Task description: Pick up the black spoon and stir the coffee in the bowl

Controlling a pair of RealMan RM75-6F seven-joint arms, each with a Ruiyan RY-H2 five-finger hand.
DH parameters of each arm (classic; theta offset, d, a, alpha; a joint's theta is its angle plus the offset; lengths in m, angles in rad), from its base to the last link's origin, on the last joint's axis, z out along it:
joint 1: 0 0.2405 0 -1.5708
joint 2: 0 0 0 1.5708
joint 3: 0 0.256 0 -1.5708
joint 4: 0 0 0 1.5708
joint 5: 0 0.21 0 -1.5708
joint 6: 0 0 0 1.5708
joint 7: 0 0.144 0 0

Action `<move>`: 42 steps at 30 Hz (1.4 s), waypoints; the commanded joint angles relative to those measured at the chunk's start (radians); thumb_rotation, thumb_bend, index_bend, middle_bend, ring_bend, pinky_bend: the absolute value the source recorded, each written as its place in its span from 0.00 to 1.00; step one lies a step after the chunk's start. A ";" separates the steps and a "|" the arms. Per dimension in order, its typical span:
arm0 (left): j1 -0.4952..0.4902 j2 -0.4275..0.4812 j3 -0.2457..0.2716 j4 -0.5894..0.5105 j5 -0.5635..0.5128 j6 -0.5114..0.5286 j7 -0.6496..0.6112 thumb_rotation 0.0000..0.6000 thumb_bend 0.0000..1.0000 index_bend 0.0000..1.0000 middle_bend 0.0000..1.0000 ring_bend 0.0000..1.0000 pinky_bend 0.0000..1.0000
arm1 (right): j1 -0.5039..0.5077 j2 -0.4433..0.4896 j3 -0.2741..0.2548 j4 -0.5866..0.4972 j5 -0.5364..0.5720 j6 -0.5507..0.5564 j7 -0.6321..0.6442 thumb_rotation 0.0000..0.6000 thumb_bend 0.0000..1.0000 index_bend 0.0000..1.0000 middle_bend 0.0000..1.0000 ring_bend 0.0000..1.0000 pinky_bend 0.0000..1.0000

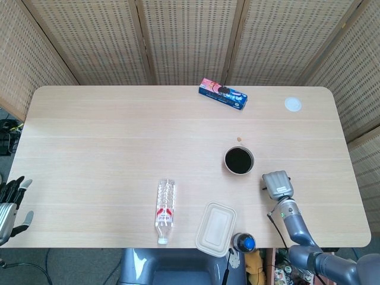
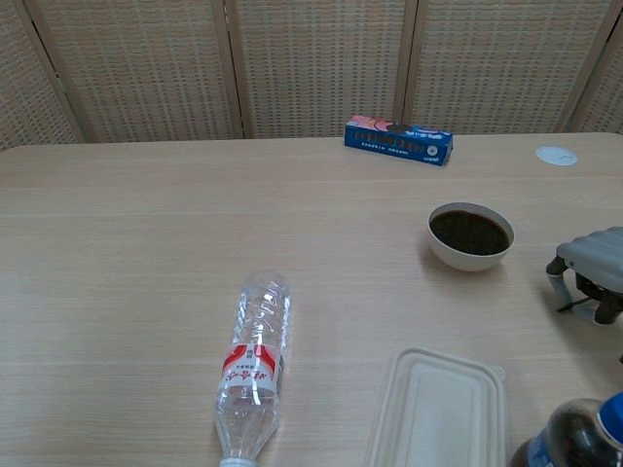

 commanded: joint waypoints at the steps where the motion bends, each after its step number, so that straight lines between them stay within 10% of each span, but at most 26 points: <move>1: 0.000 0.000 0.000 0.000 0.000 0.000 0.001 1.00 0.45 0.00 0.00 0.00 0.00 | -0.003 0.002 0.000 -0.001 -0.002 0.001 0.006 1.00 0.77 0.66 0.96 1.00 1.00; 26: -0.001 -0.003 0.000 0.002 0.002 0.000 0.000 1.00 0.45 0.00 0.00 0.00 0.00 | -0.016 0.145 0.064 -0.201 -0.033 0.016 0.180 1.00 0.94 0.73 0.98 1.00 1.00; 42: 0.000 0.000 0.005 -0.007 0.011 0.000 -0.016 1.00 0.45 0.00 0.00 0.00 0.00 | 0.053 0.365 0.273 -0.483 0.087 -0.208 0.601 1.00 0.97 0.73 0.98 1.00 1.00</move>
